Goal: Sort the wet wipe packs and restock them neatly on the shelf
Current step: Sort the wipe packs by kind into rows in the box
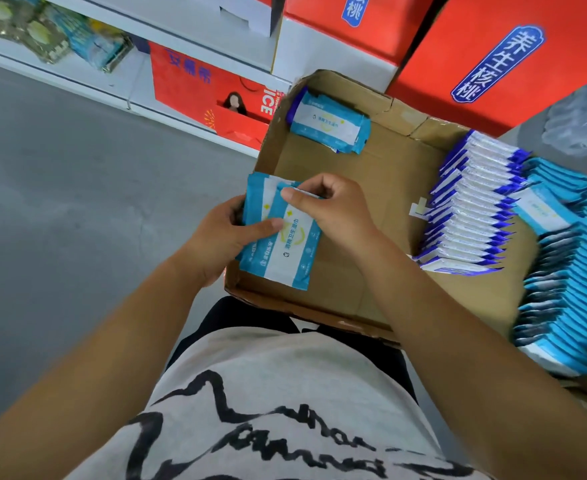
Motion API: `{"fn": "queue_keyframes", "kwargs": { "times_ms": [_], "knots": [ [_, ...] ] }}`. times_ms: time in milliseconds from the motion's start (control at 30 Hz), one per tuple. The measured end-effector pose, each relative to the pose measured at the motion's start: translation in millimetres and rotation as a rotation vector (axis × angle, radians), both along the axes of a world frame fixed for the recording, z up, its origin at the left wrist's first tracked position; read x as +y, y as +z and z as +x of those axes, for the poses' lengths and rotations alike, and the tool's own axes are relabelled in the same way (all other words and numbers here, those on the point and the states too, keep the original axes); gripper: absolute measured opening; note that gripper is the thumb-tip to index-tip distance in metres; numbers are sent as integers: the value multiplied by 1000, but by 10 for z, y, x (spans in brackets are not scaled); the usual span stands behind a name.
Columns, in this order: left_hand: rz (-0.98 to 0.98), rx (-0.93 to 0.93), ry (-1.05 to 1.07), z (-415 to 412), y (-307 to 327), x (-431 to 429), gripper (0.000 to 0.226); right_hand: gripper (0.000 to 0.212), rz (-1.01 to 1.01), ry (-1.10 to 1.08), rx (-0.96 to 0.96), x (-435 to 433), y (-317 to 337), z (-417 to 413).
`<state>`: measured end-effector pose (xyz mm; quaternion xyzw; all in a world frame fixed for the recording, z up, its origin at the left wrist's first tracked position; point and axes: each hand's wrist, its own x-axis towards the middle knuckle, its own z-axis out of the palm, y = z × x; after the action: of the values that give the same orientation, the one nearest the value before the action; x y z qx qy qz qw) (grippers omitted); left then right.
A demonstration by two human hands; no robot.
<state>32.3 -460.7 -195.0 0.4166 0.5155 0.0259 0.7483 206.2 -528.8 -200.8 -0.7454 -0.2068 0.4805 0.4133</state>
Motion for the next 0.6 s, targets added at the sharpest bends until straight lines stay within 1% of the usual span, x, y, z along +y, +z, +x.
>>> {"fn": "queue_keyframes", "kwargs": {
  "times_ms": [67,167,233,367,433,500,567,600],
  "knots": [
    [11,38,60,-42,-32,25,38,28,-10,1,-27,103,-83,83],
    [1,63,134,-89,-66,89,37,27,-49,36,-270,359,-306,381],
    [3,71,168,-106,-81,146,35,35,-97,100,-428,580,-536,665],
    [20,106,210,-134,-91,233,39,63,-283,216,-739,982,-972,1188],
    [19,129,228,-158,-97,248,42,70,-395,249,-787,1090,-1097,1313],
    [11,151,242,-183,-113,256,42,78,-486,235,-763,1143,-1194,1366],
    [5,173,252,-202,-130,250,41,87,-522,192,-756,1154,-1255,1363],
    [3,184,255,-210,-141,245,40,86,-509,165,-753,1141,-1277,1352]
  ]
}}
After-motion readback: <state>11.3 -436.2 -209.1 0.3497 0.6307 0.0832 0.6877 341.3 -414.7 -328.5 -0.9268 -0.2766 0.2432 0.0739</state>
